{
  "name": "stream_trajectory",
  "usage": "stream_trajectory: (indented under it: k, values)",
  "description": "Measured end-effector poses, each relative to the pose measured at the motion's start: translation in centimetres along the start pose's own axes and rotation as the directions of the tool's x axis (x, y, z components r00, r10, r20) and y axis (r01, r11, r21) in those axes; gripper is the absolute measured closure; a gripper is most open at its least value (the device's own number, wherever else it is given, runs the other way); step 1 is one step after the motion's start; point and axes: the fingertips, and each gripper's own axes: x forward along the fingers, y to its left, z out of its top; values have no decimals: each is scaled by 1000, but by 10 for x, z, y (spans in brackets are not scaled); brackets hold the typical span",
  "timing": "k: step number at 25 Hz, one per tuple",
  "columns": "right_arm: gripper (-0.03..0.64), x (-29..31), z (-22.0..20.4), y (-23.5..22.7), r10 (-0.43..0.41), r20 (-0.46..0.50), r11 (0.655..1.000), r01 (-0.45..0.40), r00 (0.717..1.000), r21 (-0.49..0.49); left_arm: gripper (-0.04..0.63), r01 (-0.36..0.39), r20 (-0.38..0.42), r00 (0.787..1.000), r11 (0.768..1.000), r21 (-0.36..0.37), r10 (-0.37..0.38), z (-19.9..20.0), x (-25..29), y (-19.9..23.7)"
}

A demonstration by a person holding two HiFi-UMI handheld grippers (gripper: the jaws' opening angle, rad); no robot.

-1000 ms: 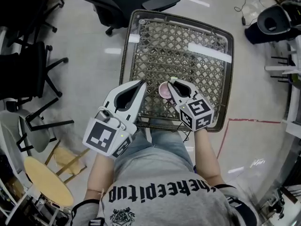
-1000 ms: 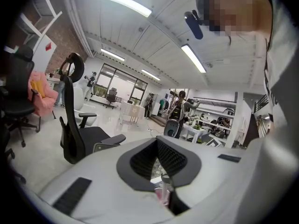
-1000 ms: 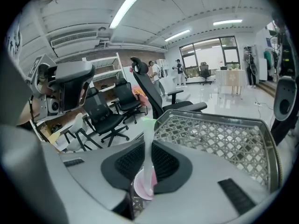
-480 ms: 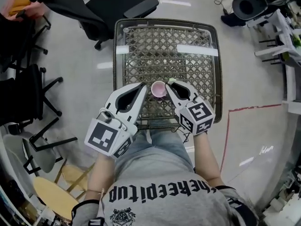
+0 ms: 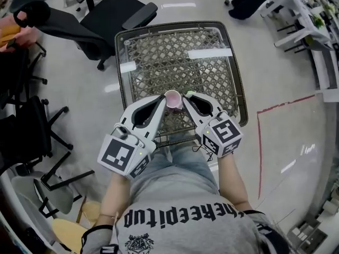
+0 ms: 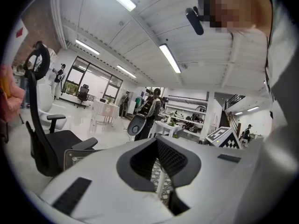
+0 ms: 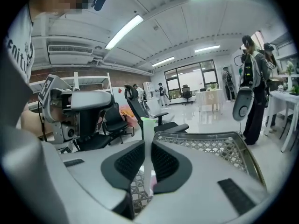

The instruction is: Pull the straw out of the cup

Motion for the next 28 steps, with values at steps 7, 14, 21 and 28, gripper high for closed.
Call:
stream_trajectory:
  k: [7, 14, 21, 28]
  values:
    - [565, -22, 15, 10, -56, 58, 998, 57, 997, -7, 568, 86, -14, 996, 996, 22, -86, 3, 3, -16]
    - [565, -44, 31, 18, -121, 113, 993, 122, 986, -3, 568, 165, -23, 986, 986, 33, -165, 7, 2, -31]
    - [565, -66, 40, 27, -172, 155, 985, 175, 973, -6, 568, 229, -28, 973, 972, 52, -228, 8, 0, -48]
    - [565, -84, 47, 39, -199, 205, 979, 204, 958, -3, 568, 272, -34, 962, 960, 72, -270, 7, -8, -63]
